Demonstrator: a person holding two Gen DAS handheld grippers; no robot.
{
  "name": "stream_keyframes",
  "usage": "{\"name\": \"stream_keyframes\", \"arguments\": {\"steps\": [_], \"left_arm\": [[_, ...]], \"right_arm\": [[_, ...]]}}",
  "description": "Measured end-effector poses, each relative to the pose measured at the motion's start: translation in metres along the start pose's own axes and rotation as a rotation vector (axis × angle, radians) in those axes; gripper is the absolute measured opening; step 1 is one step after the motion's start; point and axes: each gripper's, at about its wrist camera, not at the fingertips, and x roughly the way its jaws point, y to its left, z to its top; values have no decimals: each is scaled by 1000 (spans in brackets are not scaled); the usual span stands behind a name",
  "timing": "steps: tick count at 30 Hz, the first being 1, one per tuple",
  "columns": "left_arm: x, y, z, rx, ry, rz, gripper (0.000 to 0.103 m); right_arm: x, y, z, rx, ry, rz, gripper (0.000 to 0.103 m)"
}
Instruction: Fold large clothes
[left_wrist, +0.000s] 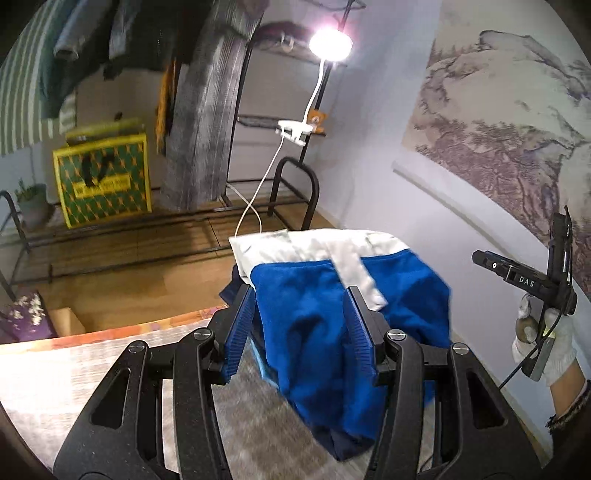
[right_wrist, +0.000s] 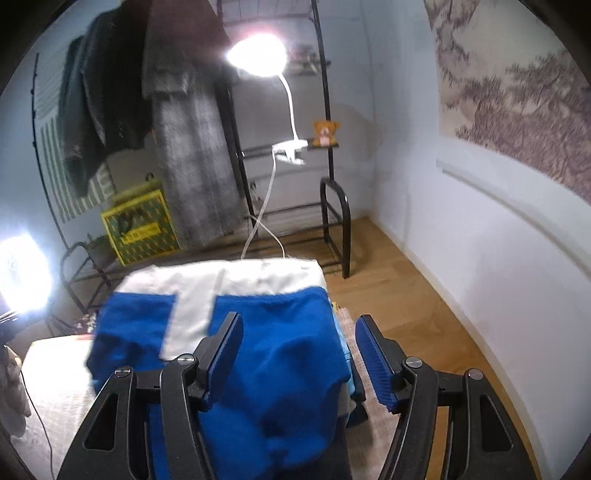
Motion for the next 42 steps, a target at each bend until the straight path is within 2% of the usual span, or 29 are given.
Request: {"name": "stream_keyframes", "arguments": {"steps": [11, 19, 27, 31, 35, 42], "left_arm": [[-189, -44, 7, 56, -119, 6, 52], [-338, -78, 2, 114, -235, -11, 52], [-448, -106, -18, 164, -294, -25, 52], [-482, -115, -39, 179, -288, -31, 52], [-498, -118, -67, 173, -267, -35, 61], [-494, -118, -125, 201, -200, -18, 62]], "right_arm": [[-160, 42, 16, -14, -120, 54, 65], [-284, 84, 11, -93, -193, 55, 65], [-380, 101, -8, -86, -262, 61, 65], [-407, 110, -23, -98, -260, 45, 65], [-423, 122, -46, -103, -238, 40, 66], [-426, 156, -104, -122, -160, 29, 67]]}}
